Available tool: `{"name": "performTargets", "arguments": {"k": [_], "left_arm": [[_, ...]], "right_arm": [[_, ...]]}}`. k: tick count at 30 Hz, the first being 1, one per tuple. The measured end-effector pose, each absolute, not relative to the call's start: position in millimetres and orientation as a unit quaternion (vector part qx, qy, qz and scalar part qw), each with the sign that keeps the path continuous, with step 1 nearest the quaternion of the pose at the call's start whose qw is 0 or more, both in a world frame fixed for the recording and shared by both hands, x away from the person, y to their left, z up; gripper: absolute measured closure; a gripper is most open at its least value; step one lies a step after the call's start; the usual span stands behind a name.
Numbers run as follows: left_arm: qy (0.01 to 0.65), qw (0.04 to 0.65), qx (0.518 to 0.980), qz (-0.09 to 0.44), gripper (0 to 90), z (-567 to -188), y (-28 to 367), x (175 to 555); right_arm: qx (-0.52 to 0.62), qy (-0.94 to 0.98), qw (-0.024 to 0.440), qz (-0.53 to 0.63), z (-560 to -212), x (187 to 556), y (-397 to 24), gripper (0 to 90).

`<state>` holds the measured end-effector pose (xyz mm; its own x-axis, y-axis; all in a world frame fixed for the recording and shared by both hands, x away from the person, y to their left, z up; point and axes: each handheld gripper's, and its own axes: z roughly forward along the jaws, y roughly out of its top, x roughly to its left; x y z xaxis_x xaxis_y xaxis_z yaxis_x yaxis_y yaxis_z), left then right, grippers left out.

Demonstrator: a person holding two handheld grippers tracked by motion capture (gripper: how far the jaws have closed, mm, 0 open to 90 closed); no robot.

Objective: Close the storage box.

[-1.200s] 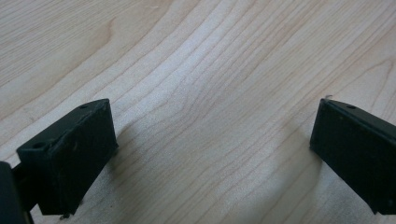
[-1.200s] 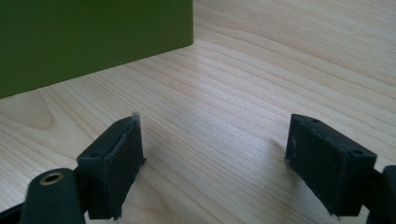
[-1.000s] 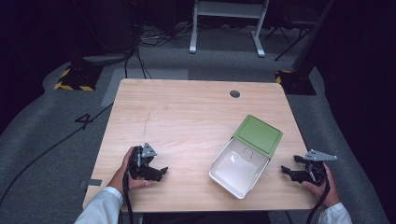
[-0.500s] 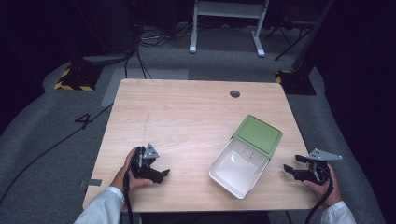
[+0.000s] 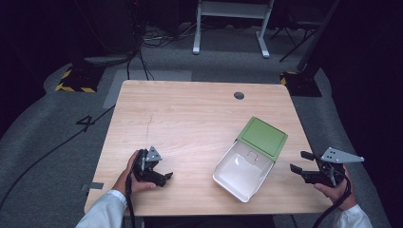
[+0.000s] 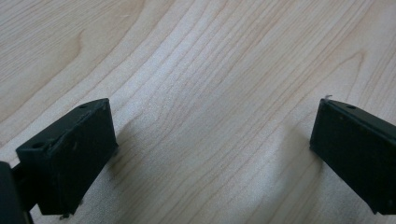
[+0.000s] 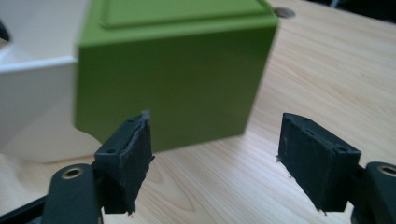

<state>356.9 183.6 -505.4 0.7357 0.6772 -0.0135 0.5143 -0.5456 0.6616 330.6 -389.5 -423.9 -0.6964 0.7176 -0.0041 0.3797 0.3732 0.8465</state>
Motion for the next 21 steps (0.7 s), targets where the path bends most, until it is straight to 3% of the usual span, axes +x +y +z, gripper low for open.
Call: {"name": "performTargets", "arguments": {"k": [21], "left_arm": [[0.343,0.332,0.870,0.123,0.5,-505.4,183.6,356.6]], "right_arm": [[0.239,0.825,0.161,0.486,-381.3,301.2,-332.6,28.0]]}}
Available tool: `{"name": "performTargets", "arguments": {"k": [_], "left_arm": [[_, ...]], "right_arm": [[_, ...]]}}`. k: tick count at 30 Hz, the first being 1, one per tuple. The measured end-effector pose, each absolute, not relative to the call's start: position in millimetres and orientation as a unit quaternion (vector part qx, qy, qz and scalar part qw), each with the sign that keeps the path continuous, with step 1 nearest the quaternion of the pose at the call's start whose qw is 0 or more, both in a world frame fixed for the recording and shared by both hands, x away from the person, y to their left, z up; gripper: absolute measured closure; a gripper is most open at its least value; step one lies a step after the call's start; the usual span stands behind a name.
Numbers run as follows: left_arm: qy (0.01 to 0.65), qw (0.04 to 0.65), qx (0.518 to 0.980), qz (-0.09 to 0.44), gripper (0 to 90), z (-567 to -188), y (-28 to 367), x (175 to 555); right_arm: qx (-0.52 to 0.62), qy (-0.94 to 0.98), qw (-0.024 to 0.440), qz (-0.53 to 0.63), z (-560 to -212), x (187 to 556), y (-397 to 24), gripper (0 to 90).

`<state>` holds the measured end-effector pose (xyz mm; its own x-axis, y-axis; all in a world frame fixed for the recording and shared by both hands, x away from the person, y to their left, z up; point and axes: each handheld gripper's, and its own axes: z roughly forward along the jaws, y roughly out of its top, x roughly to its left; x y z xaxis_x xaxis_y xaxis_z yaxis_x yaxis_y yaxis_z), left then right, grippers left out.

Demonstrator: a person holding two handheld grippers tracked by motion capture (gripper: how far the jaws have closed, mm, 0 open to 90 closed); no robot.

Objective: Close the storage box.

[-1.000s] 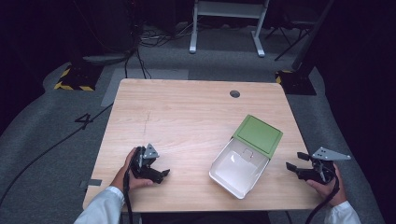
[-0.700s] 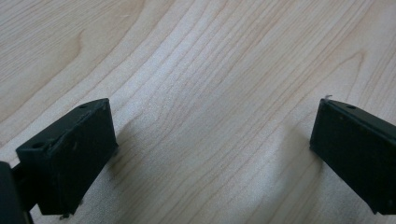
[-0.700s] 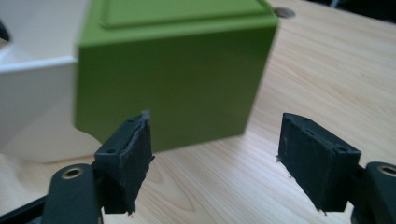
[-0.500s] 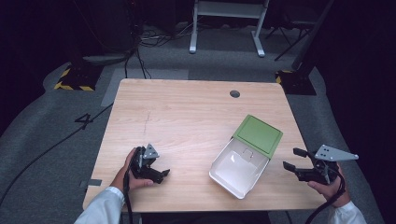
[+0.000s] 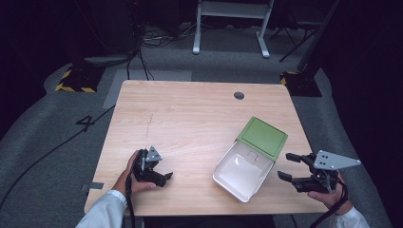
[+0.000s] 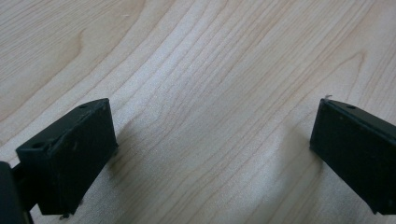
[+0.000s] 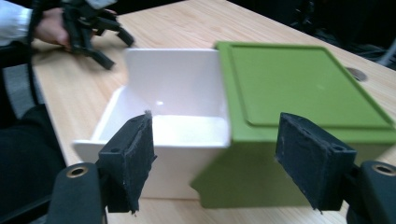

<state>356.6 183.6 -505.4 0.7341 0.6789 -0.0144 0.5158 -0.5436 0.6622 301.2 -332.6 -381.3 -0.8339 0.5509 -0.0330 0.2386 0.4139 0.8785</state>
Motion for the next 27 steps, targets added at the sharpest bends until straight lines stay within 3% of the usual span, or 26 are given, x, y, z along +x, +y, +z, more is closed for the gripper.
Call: {"name": "performTargets", "arguments": {"k": [27], "left_arm": [[0.343,0.332,0.870,0.123,0.5,-505.5,183.6,356.7]], "right_arm": [[0.149,0.885,0.074,0.435,-398.2,293.8,-237.3,30.3]]}}
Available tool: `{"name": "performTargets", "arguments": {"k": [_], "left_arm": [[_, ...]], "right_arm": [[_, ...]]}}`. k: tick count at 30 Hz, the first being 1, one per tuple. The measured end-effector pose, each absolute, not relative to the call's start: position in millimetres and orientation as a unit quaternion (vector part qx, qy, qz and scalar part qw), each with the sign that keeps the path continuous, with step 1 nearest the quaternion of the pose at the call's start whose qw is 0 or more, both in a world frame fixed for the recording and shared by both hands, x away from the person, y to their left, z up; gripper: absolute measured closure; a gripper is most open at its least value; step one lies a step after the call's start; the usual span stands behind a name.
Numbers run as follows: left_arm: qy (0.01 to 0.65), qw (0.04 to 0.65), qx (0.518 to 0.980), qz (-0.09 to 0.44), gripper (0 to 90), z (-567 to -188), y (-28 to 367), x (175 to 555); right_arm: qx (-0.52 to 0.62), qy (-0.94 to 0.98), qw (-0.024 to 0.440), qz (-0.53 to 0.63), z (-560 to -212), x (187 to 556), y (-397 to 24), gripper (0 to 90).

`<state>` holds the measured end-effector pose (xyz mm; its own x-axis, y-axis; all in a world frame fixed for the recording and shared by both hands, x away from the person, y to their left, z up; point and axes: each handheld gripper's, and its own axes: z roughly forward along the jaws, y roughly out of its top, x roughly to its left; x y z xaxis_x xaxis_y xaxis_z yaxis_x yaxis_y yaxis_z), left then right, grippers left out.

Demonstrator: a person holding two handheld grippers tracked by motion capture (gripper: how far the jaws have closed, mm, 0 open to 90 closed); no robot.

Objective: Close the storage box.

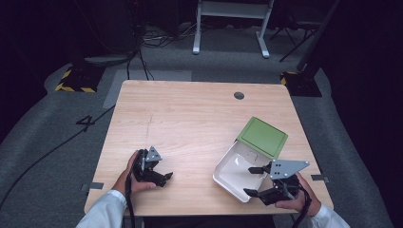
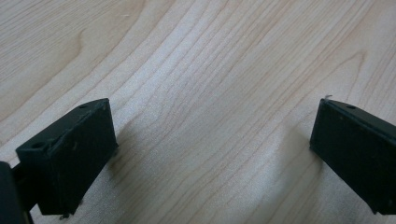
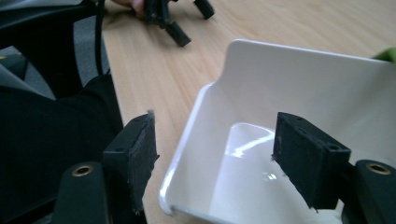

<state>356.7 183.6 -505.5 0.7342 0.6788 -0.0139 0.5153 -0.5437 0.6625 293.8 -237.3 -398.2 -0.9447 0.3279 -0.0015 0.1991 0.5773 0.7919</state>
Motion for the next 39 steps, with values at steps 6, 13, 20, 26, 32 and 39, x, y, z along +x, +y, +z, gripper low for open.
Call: {"name": "performTargets", "arguments": {"k": [6,13,20,26,32,39], "left_arm": [[0.343,0.332,0.870,0.122,0.5,-505.5,183.6,356.6],[0.343,0.332,0.870,0.123,0.5,-505.5,183.6,356.6],[0.343,0.332,0.870,0.123,0.5,-505.5,183.6,356.6],[0.343,0.332,0.870,0.123,0.5,-505.5,183.7,356.7],[0.343,0.333,0.870,0.123,0.5,-505.5,183.6,356.6],[0.343,0.332,0.870,0.123,0.5,-505.4,183.7,356.7]], "right_arm": [[0.139,0.901,0.065,0.405,-404.6,289.0,-216.2,31.1],[0.130,0.916,0.055,0.375,-414.4,290.4,-202.1,33.7],[0.130,0.918,0.057,0.369,-420.1,290.9,-204.8,39.4],[0.128,0.924,0.061,0.355,-424.7,294.0,-206.3,47.2],[0.142,0.919,0.075,0.359,-424.8,303.1,-221.2,52.0],[0.152,0.917,0.098,0.356,-425.5,311.1,-233.4,50.2]]}}
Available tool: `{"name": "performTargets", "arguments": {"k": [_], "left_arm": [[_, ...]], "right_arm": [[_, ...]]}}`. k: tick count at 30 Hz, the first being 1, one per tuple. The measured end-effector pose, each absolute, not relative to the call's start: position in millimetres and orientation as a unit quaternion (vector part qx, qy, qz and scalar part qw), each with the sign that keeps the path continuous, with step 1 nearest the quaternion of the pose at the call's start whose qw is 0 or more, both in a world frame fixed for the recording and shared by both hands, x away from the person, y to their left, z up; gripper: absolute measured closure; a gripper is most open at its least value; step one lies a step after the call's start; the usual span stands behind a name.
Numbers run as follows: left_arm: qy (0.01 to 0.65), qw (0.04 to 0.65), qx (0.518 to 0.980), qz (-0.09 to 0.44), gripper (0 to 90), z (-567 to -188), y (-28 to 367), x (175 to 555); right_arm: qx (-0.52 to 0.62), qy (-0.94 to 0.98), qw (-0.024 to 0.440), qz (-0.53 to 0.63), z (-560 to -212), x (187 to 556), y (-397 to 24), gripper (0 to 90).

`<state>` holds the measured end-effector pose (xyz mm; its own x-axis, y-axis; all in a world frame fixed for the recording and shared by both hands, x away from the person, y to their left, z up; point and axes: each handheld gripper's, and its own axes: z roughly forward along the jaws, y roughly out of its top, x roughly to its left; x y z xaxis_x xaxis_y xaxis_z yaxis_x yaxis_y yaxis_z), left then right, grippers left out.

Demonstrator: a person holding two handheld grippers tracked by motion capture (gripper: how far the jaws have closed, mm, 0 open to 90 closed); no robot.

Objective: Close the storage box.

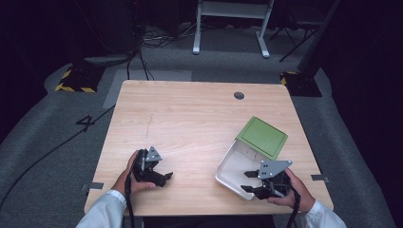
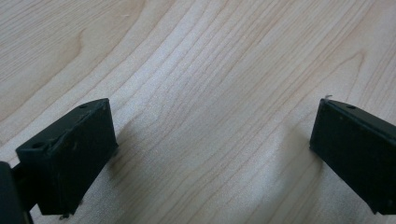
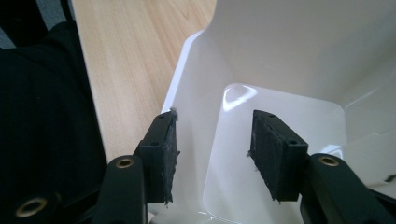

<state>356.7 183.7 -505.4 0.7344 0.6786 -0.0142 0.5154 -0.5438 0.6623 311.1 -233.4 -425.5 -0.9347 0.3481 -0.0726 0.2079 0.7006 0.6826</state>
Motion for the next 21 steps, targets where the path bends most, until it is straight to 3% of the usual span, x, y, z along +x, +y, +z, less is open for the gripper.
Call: {"name": "performTargets", "arguments": {"k": [10,13,21], "left_arm": [[0.343,0.332,0.870,0.123,0.5,-505.4,183.7,356.7],[0.343,0.332,0.870,0.122,0.5,-505.5,183.6,356.7],[0.343,0.332,0.870,0.123,0.5,-505.4,183.6,356.7]], "right_arm": [[0.187,0.900,0.145,0.367,-422.3,325.3,-254.8,51.1],[0.181,0.900,0.136,0.372,-422.1,324.1,-255.5,46.8],[0.149,0.909,0.106,0.374,-421.2,307.9,-240.3,47.6]]}}
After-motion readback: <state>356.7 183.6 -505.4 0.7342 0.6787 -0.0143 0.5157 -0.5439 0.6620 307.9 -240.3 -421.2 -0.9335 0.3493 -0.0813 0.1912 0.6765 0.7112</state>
